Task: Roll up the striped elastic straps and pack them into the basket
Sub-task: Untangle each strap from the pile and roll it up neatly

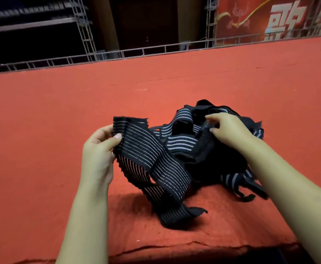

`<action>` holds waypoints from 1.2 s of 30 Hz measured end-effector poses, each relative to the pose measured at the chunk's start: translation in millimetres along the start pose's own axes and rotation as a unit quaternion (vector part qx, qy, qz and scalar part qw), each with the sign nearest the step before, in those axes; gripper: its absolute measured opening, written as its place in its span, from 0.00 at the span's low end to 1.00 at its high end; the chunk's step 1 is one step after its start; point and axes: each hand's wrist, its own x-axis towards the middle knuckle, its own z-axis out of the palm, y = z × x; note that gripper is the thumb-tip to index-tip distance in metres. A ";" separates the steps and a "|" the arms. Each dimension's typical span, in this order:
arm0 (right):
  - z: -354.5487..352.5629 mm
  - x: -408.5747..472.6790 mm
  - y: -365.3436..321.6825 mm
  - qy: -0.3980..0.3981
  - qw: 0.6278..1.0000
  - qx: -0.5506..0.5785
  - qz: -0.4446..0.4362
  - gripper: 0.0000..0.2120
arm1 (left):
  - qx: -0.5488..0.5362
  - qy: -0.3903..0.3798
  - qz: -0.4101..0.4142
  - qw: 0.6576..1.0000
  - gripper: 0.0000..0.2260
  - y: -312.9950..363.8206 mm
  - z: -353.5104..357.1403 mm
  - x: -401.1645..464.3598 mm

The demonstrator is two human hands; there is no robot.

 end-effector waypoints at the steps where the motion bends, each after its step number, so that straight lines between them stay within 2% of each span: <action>1: -3.1 -4.7 -7.9 -0.005 1.000 0.005 -0.019 0.25 | 0.000 -0.006 0.004 1.000 0.14 3.4 1.4 0.1; 2: -5.8 -11.5 -17.3 0.002 0.999 0.025 -0.035 0.26 | -0.001 -0.012 0.008 1.000 0.14 7.1 3.3 -0.2; 4: -8.0 -28.5 -39.1 0.019 0.991 0.120 -0.058 0.21 | -0.002 -0.024 0.018 1.000 0.13 14.4 6.9 -2.0; 5: -6.6 -38.1 -51.0 0.007 0.981 0.181 -0.071 0.19 | -0.003 -0.027 0.024 0.999 0.13 17.9 8.9 -2.8; 7: 0.4 -53.6 -71.4 -0.077 0.952 0.281 -0.094 0.20 | -0.008 -0.033 0.039 0.999 0.13 24.4 13.0 -3.8; 9: 14.2 -62.4 -79.9 -0.136 0.938 0.297 -0.112 0.21 | -0.008 -0.035 0.055 0.998 0.13 29.4 15.0 -4.5; 11: 21.9 -66.7 -78.6 -0.138 0.944 0.282 -0.104 0.13 | 0.000 -0.017 0.070 0.997 0.13 31.3 12.8 -4.5; 13: 23.5 -69.2 -71.5 -0.149 0.936 0.303 -0.097 0.09 | 0.003 0.021 0.084 0.996 0.13 31.7 4.1 -3.1; 16: 22.5 -78.8 -60.3 -0.213 0.905 0.351 -0.113 0.04 | -0.012 0.091 0.093 0.991 0.13 33.4 -9.0 4.3; 18: 27.6 -83.7 -54.9 -0.239 0.896 0.361 -0.103 0.07 | -0.011 0.122 0.096 0.988 0.13 35.7 -15.3 10.7; 20: 33.6 -85.3 -49.1 -0.222 0.902 0.360 -0.082 0.09 | -0.006 0.135 0.094 0.986 0.13 36.2 -19.5 16.9; 24: 34.1 -81.9 -40.7 -0.159 0.902 0.400 -0.025 0.06 | 0.012 0.164 0.089 0.982 0.12 33.1 -28.7 27.7; 28: 25.9 -80.6 -38.9 -0.134 0.886 0.445 0.009 0.04 | 0.032 0.176 0.081 0.981 0.11 26.3 -37.1 36.3; 30: 21.7 -79.4 -37.2 -0.108 0.853 0.509 0.040 0.04 | 0.057 0.161 0.059 0.984 0.09 18.3 -39.3 36.0; 32: 15.1 -77.4 -35.3 -0.075 0.794 0.599 0.076 0.06 | 0.071 0.156 0.038 0.984 0.07 8.8 -40.4 32.7; 34: 10.1 -74.8 -32.0 -0.052 0.746 0.656 0.105 0.08 | 0.083 0.160 0.024 0.983 0.10 -0.3 -40.7 29.4; 36: 7.7 -73.0 -31.7 -0.048 0.730 0.671 0.125 0.10 | 0.104 0.149 0.015 0.983 0.10 -9.3 -38.3 25.2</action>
